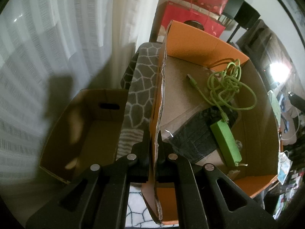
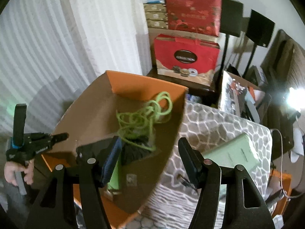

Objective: Organize objects
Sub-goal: 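Move the right gripper to the mint-green box on the blanket, then grasp the edge of the mint-green box with the right gripper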

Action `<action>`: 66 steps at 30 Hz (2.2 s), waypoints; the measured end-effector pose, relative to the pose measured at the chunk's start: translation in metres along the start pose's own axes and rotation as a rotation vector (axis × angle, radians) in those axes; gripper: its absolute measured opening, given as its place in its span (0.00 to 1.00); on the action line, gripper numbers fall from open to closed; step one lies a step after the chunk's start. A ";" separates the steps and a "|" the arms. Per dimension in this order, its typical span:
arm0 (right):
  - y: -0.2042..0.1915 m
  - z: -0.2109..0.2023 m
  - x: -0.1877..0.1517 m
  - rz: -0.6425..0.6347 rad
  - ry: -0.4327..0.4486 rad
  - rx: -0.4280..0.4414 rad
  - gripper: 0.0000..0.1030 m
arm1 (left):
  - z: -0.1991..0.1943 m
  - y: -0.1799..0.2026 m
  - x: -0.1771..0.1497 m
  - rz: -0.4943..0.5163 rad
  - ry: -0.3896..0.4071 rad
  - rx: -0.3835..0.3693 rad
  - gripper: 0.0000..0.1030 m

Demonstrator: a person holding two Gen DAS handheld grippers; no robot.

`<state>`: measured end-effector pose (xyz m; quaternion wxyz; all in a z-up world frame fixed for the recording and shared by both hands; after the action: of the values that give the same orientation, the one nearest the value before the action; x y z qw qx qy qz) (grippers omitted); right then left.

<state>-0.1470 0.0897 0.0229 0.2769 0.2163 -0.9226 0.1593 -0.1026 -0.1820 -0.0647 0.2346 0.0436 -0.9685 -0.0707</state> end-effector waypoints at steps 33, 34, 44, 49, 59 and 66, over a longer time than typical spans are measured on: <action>0.162 -0.020 -0.067 0.249 -0.031 -0.207 1.00 | 0.000 -0.001 0.000 0.001 -0.002 0.006 0.04; 0.164 -0.018 -0.068 0.252 -0.036 -0.214 1.00 | 0.000 0.000 0.000 0.001 -0.002 0.006 0.04; 0.185 0.007 -0.089 0.296 -0.099 -0.239 0.90 | 0.000 0.000 0.000 0.002 -0.002 0.007 0.04; 0.192 0.019 -0.094 0.317 -0.112 -0.242 0.78 | 0.000 -0.001 -0.001 0.002 -0.001 0.009 0.04; 0.200 0.049 -0.101 0.368 -0.159 -0.220 0.41 | 0.000 -0.001 -0.002 0.000 -0.002 0.008 0.04; 0.193 0.055 -0.100 0.351 -0.153 -0.262 0.39 | 0.000 -0.001 -0.002 0.001 -0.001 0.010 0.04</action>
<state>-0.1901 0.2627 -0.1124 0.1998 0.0260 -0.9772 0.0673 -0.1009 -0.1832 -0.0655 0.2338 0.0442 -0.9691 -0.0658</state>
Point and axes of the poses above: each gripper's, at about its wrist camera, not at the fingertips, and z roughly the way its jaws point, y to its right, x to its top, the point moved 1 cm from there along z, roughly the way its jaws point, and after that the axes turned 8 degrees about z, right-handed, at the moved point
